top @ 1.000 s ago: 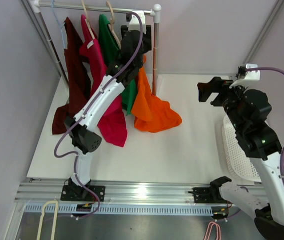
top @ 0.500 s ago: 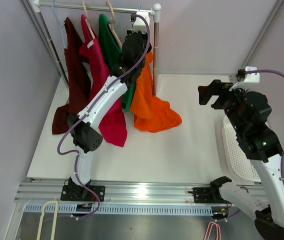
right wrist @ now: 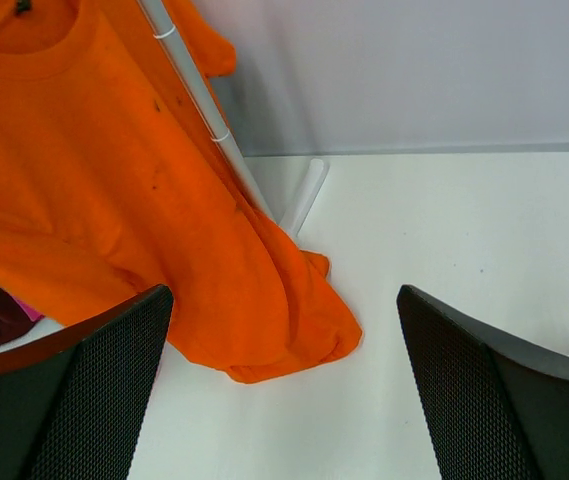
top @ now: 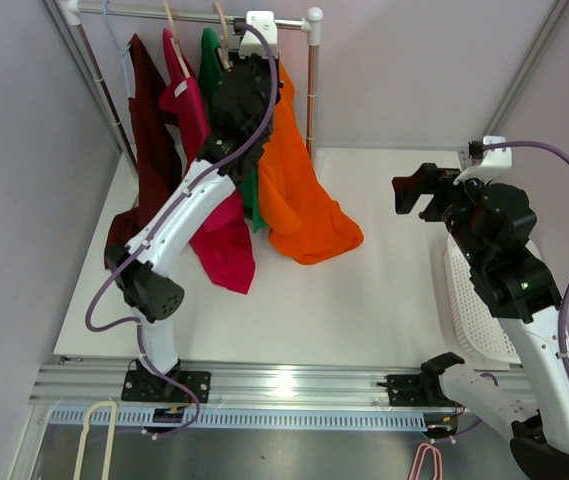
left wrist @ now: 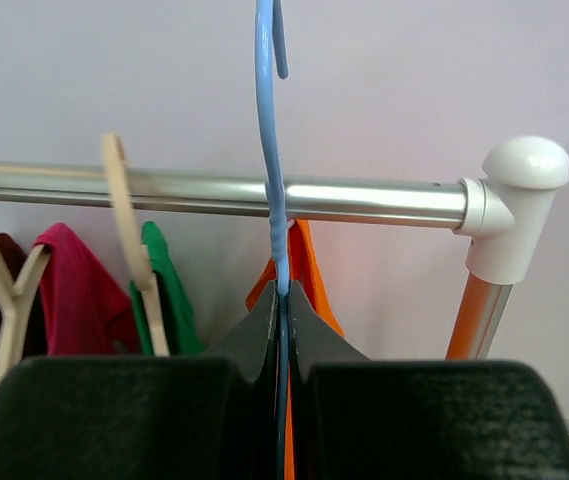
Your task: Remove the t-shirt from the hanger
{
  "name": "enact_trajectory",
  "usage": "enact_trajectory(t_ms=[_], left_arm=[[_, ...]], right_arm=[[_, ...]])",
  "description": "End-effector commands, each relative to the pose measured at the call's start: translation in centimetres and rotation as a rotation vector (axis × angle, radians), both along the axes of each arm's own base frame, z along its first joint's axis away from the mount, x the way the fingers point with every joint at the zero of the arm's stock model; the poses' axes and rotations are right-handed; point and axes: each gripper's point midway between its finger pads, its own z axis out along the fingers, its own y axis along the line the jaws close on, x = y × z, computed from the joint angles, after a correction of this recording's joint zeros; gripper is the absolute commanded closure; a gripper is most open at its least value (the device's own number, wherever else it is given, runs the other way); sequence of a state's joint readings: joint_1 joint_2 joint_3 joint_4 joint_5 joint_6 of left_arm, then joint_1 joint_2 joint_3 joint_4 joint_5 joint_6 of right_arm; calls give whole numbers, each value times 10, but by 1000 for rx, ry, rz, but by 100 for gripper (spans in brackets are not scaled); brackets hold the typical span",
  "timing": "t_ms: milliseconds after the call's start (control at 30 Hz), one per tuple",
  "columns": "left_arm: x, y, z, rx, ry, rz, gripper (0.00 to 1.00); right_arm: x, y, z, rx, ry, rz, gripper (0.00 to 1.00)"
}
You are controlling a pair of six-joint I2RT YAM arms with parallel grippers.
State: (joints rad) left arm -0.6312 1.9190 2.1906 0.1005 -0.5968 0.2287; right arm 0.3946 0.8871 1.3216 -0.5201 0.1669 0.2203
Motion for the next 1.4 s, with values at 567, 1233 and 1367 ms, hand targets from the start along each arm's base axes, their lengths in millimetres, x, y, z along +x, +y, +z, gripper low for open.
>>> enact_trajectory(t_ms=[567, 1233, 1367], left_arm=[[-102, 38, -13, -167, 183, 353, 99], [-113, 17, -7, -128, 173, 412, 99], [-116, 15, -3, -139, 166, 385, 99]], right_arm=[[-38, 125, -22, -41, -77, 541, 7], [-60, 208, -60, 10, -112, 678, 19], [-43, 211, -61, 3, -134, 614, 19]])
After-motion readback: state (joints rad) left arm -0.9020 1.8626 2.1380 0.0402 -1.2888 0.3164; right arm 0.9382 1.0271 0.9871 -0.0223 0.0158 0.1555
